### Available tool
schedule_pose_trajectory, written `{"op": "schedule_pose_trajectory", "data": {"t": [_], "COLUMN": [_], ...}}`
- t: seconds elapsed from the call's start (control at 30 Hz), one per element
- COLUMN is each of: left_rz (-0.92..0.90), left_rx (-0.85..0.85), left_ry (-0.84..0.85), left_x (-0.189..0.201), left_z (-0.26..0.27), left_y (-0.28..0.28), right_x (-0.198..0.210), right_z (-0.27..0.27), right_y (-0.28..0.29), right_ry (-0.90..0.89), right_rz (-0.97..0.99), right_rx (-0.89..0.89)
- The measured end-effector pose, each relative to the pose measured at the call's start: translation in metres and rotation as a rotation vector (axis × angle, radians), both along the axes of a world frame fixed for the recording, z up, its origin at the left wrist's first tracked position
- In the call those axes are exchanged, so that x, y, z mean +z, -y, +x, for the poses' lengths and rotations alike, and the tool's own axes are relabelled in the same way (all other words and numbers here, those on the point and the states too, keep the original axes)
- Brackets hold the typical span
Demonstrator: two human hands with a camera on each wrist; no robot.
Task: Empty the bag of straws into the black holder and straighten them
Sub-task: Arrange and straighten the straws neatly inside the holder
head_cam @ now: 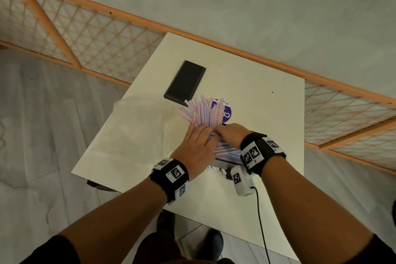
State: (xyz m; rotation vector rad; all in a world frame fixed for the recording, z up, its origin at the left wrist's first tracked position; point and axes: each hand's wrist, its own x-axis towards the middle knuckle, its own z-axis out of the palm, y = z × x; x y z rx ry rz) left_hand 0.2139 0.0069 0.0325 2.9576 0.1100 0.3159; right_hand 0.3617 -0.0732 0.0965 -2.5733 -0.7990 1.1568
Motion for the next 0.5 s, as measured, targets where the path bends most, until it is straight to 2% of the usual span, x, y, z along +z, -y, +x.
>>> {"op": "schedule_pose_trajectory", "data": {"t": [0.23, 0.43, 0.5], "left_rz": [-0.053, -0.116, -0.203], "left_rx": [0.003, -0.002, 0.011], "left_ry": [-0.008, 0.025, 0.031], "left_x": [-0.005, -0.002, 0.004], "left_z": [0.004, 0.0, -0.002], "left_y": [-0.002, -0.003, -0.002], "right_x": [-0.002, 0.001, 0.005], "right_z": [0.0, -0.004, -0.007], "right_y": [-0.003, -0.012, -0.014], "right_ry": [-0.047, -0.091, -0.124], "right_rz": [0.221, 0.175, 0.179], "right_rx": [-0.177, -0.14, -0.202]}}
